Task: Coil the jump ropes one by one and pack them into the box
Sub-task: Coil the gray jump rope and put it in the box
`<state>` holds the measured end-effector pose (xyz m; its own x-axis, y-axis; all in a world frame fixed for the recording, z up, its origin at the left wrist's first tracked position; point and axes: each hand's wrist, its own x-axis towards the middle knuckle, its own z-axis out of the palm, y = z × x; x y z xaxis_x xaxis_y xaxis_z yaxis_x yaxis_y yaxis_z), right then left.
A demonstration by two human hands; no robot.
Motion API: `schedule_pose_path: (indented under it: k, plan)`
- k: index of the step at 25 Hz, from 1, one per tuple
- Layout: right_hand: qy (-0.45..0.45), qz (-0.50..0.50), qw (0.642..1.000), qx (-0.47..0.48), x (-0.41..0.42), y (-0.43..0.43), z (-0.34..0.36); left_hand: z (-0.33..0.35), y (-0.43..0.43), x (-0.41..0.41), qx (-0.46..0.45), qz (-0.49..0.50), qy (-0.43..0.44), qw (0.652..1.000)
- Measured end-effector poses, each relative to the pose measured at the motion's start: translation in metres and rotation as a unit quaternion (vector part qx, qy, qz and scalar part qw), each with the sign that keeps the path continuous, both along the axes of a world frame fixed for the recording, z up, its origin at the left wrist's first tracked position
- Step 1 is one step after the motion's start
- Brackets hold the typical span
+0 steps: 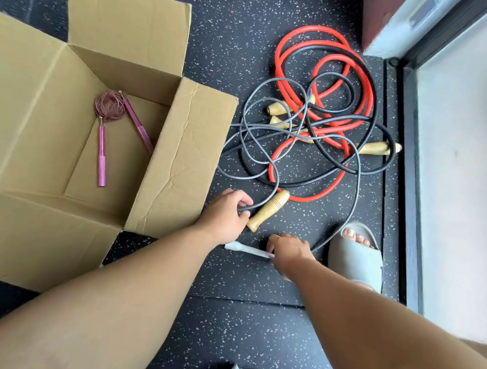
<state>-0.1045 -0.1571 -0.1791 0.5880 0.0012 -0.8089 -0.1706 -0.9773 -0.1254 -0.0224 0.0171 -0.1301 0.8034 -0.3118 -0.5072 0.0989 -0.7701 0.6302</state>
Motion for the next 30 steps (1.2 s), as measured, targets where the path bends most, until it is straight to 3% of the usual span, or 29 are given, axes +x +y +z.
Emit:
schedule_pose_path:
  k: [4,8,10,12,15,20,27,30]
  plan:
    - [0.068,-0.034,0.995,0.071,0.025,-0.007,0.009,0.003,-0.001,0.001,-0.006,-0.023,0.035,0.999]
    - [0.093,-0.072,0.977,0.179,0.063,-0.018,0.055,0.024,-0.012,0.004,0.096,-0.192,0.014,0.977]
    - [0.025,-0.111,0.972,0.206,0.082,-0.019,0.083,0.045,-0.02,0.008,0.1,-0.204,0.019,0.974]
    - [-0.047,-0.156,0.955,0.247,0.096,-0.021,0.116,0.078,-0.023,0.017,0.061,-0.155,0.028,0.986]
    - [-0.153,-0.185,0.931,0.276,0.113,-0.033,0.177,0.138,-0.006,0.039,0.03,-0.12,-0.019,0.992]
    - [-0.327,-0.17,0.855,0.365,0.118,-0.054,0.309,0.258,0.049,0.069,-0.026,-0.045,-0.115,0.992]
    - [-0.515,-0.079,0.793,0.316,0.106,0.002,0.46,0.375,0.025,0.026,-0.259,0.02,-0.138,0.956]
    - [-0.515,-0.119,0.77,0.357,0.091,-0.003,0.469,0.395,0.022,0.012,-0.338,0.012,-0.105,0.935]
